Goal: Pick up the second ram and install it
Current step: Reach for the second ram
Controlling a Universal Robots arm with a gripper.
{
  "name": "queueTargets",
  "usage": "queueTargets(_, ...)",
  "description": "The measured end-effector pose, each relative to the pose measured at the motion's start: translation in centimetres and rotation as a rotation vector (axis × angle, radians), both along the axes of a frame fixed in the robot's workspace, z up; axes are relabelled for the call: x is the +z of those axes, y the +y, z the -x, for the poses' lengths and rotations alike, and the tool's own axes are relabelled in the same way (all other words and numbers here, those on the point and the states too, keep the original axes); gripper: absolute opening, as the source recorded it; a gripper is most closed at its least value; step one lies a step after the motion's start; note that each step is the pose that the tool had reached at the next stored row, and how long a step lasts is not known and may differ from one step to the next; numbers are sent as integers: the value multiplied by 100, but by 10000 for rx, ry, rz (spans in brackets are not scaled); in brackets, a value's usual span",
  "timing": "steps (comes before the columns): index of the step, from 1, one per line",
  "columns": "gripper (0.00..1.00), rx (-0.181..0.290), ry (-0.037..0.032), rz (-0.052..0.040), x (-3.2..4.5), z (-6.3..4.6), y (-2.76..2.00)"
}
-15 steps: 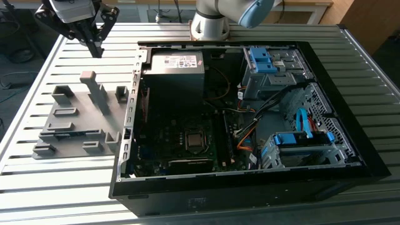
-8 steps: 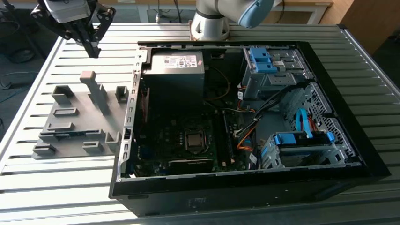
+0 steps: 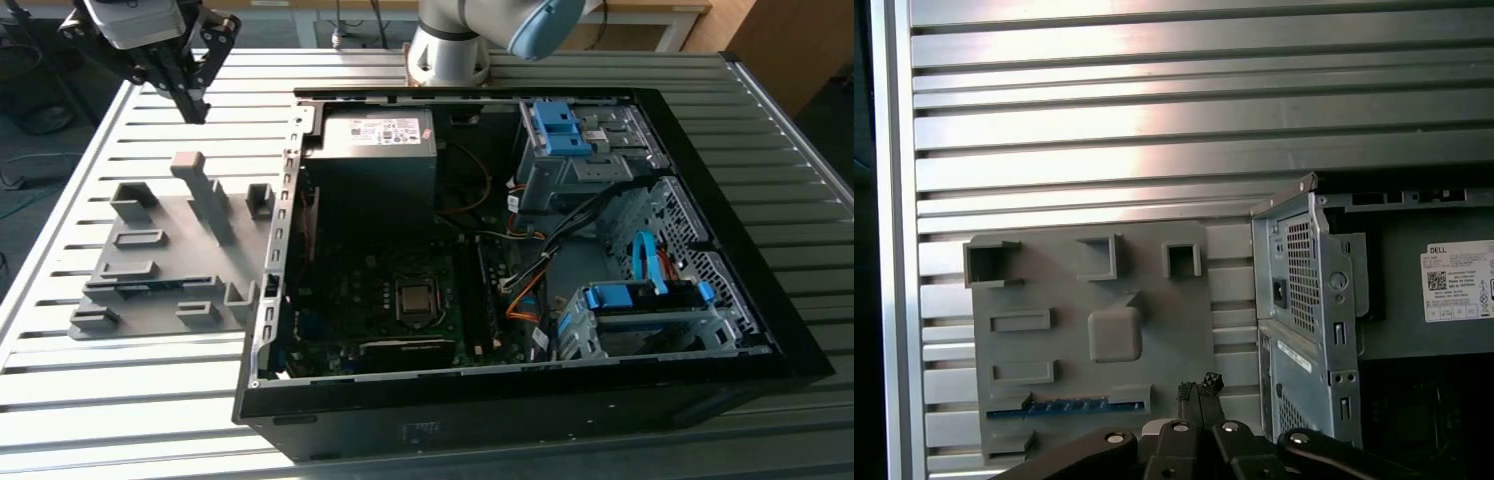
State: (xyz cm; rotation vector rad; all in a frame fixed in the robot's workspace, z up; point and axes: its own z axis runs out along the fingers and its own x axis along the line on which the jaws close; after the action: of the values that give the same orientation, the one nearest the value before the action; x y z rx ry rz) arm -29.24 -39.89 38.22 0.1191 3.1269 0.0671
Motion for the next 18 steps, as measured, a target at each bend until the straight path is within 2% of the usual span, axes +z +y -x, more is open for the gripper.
queueTargets(7,11,2,1,1,0,39,-10)
queueTargets(18,11,19,1,0,-1,60,-128)
